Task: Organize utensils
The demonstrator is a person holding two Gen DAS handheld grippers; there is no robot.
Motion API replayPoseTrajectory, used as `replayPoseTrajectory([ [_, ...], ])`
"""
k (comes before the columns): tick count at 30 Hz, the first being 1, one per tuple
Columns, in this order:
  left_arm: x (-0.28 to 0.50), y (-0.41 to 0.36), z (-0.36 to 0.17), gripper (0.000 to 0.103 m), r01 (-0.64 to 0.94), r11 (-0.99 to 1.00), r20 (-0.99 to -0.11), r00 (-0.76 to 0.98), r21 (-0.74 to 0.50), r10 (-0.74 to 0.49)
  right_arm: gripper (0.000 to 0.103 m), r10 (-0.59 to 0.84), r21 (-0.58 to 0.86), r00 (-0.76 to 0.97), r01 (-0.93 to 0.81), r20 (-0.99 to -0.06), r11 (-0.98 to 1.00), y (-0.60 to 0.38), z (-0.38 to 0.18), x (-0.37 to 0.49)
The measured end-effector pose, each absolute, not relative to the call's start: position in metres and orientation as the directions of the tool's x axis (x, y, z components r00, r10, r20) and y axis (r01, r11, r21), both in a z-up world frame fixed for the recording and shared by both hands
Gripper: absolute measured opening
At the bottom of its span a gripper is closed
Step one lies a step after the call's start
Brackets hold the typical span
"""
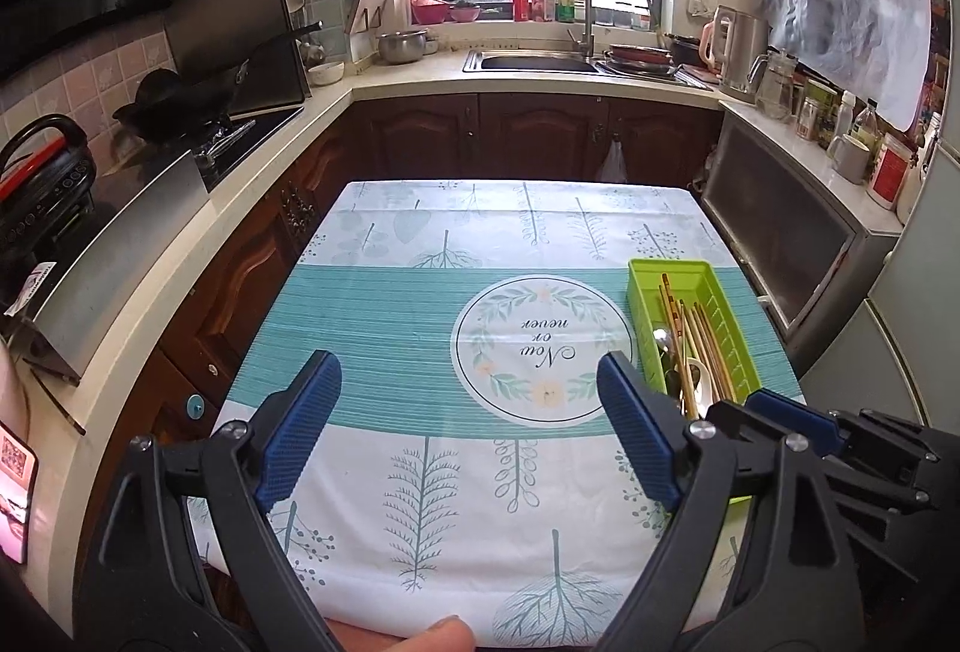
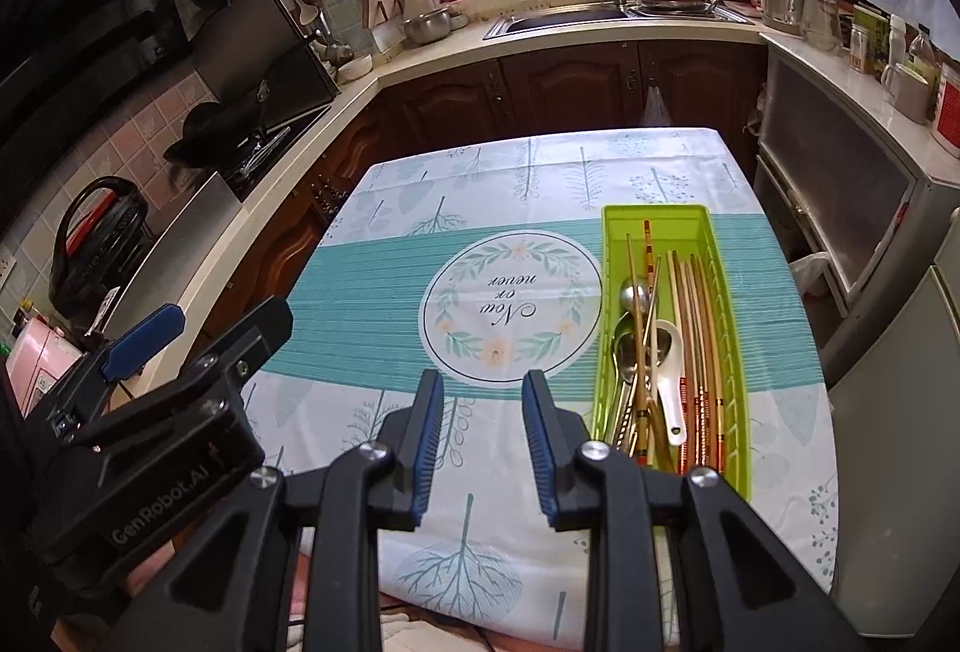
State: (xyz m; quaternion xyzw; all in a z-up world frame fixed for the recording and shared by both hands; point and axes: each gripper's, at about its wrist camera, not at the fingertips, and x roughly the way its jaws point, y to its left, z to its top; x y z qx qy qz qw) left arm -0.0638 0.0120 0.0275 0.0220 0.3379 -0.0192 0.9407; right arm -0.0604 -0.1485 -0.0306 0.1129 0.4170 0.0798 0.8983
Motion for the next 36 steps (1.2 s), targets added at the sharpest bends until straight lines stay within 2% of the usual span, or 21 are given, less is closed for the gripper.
replayPoseTrajectory([
  [36, -0.04, 0.008, 0.008, 0.086, 0.051, 0.996, -0.668, 0.744, 0.079, 0.015, 0.027, 0.209, 0.255, 0.611, -0.012, -0.764, 0.967, -0.141, -0.038, -0.051],
])
